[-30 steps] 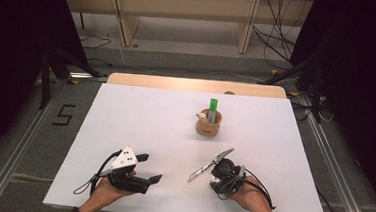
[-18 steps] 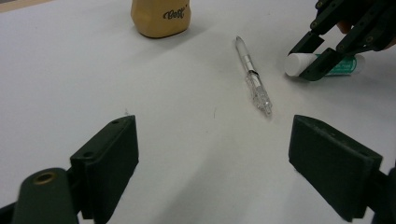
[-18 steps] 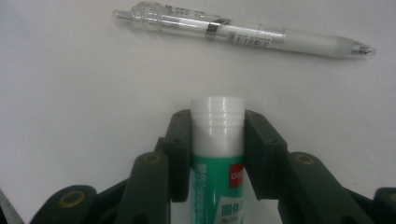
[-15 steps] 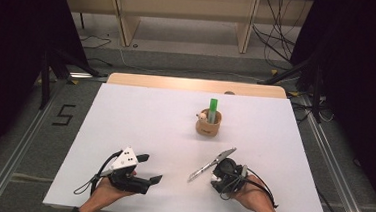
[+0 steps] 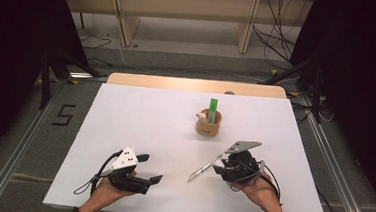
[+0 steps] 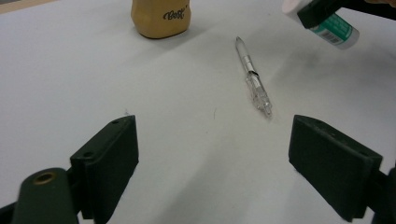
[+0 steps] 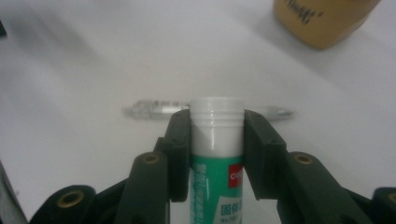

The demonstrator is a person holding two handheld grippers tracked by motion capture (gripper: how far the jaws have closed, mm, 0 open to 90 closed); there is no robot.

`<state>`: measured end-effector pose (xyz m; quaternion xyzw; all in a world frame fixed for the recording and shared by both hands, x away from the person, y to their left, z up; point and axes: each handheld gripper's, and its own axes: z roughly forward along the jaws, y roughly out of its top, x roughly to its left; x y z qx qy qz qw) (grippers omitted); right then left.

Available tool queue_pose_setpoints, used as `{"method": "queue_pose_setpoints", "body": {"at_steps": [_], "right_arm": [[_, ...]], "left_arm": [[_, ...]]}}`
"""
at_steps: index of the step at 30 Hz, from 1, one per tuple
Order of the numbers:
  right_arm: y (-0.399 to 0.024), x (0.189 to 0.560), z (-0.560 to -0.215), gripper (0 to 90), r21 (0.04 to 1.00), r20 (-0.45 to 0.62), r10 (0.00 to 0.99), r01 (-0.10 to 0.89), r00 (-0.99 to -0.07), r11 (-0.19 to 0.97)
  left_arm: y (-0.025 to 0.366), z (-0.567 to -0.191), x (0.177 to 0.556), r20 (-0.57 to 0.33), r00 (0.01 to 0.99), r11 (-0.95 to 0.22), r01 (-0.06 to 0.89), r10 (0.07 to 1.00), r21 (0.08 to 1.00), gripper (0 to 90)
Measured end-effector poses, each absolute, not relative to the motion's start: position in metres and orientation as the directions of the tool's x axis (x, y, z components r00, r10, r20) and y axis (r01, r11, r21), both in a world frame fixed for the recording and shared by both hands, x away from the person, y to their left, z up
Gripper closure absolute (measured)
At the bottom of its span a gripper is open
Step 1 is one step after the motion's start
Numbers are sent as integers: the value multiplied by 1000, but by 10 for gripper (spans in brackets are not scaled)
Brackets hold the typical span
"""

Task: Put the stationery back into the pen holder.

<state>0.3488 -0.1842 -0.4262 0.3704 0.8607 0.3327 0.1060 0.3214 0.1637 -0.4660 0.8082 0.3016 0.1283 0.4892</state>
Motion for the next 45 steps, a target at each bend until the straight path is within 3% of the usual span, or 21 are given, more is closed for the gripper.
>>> {"method": "queue_pose_setpoints", "body": {"at_steps": [11,45], "right_arm": [[-196,350,-418,657,777,66,765,514,-641,364],[-212,379,-414,656,844,167,818,509,-551,171]], "left_arm": [[163,-467,321,-87,786,-341,362,613,868,157],[164,-465,321,-86,781,-330,358,618,874,157]]}}
